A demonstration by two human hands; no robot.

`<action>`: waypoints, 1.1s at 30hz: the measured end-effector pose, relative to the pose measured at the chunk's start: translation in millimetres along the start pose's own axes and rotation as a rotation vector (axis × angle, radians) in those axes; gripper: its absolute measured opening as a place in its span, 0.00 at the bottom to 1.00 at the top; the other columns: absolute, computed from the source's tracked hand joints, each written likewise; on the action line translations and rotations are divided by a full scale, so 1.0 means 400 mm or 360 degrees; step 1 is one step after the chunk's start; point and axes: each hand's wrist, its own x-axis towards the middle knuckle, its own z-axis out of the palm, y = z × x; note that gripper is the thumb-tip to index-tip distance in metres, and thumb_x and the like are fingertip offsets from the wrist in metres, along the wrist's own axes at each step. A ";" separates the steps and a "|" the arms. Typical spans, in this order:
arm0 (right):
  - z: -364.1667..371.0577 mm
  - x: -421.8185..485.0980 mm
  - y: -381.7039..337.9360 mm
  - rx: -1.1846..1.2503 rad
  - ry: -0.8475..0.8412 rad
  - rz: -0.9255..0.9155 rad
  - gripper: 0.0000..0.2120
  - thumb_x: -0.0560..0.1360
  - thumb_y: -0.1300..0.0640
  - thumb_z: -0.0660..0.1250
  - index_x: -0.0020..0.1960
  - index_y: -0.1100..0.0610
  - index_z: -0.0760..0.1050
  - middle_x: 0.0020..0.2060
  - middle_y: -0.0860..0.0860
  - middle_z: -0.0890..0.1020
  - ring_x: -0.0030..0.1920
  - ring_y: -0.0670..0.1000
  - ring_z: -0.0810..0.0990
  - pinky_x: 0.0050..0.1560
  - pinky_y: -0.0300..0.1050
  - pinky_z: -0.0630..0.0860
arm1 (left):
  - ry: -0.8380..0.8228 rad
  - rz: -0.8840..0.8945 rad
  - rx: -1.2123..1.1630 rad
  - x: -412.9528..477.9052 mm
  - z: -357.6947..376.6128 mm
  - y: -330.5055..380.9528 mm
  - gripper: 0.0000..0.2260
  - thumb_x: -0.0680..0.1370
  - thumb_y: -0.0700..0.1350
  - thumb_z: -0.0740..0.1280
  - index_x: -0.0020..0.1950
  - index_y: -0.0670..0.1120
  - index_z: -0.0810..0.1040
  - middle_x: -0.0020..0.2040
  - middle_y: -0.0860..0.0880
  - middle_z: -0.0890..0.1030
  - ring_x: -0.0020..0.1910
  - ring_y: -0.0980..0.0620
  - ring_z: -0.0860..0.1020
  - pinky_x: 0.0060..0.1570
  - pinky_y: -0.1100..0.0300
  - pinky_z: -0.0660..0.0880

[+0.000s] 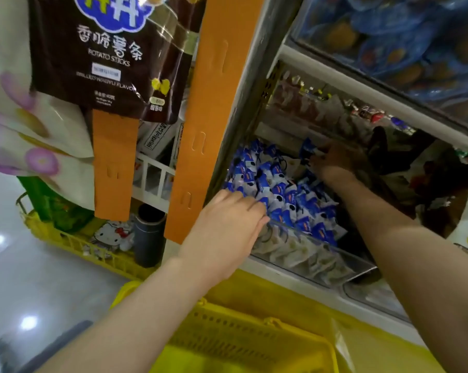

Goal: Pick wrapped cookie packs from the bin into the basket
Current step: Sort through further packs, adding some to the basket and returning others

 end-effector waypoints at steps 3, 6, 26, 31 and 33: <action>0.022 0.023 -0.012 -0.0065 -0.0043 -0.0079 0.17 0.77 0.57 0.63 0.65 0.61 0.71 0.62 0.61 0.75 0.60 0.59 0.75 0.58 0.50 0.71 | 0.0072 0.0015 0.0009 0.002 0.008 -0.002 0.17 0.79 0.48 0.50 0.43 0.48 0.78 0.38 0.51 0.79 0.38 0.50 0.76 0.46 0.56 0.72; 0.038 0.037 -0.012 -0.0089 -0.0110 -0.0196 0.17 0.77 0.57 0.63 0.65 0.60 0.71 0.62 0.60 0.75 0.60 0.59 0.74 0.60 0.51 0.72 | 0.0125 0.0036 0.0008 0.000 0.013 -0.003 0.17 0.78 0.47 0.51 0.43 0.48 0.79 0.38 0.52 0.79 0.38 0.51 0.76 0.46 0.56 0.73; 0.102 0.072 -0.010 -0.0335 -0.0476 -0.0371 0.17 0.73 0.60 0.68 0.61 0.56 0.72 0.53 0.53 0.77 0.55 0.55 0.75 0.49 0.45 0.69 | 0.0237 0.0056 0.0036 0.006 0.026 -0.001 0.16 0.78 0.47 0.51 0.43 0.48 0.79 0.38 0.51 0.80 0.38 0.51 0.77 0.45 0.56 0.73; 0.104 0.082 0.006 -0.0301 -0.0241 -0.0337 0.09 0.75 0.55 0.66 0.54 0.57 0.75 0.44 0.52 0.76 0.39 0.48 0.72 0.41 0.42 0.67 | 0.0253 0.0071 0.0033 0.006 0.029 -0.003 0.15 0.78 0.46 0.53 0.43 0.47 0.78 0.38 0.51 0.80 0.38 0.50 0.76 0.44 0.57 0.73; 0.121 0.071 0.011 -0.0115 -0.0173 -0.0259 0.07 0.76 0.55 0.65 0.52 0.57 0.76 0.44 0.53 0.77 0.38 0.47 0.73 0.43 0.44 0.71 | 0.0262 0.0077 0.0032 0.005 0.030 -0.004 0.14 0.78 0.46 0.53 0.43 0.47 0.79 0.38 0.51 0.80 0.38 0.51 0.77 0.44 0.57 0.72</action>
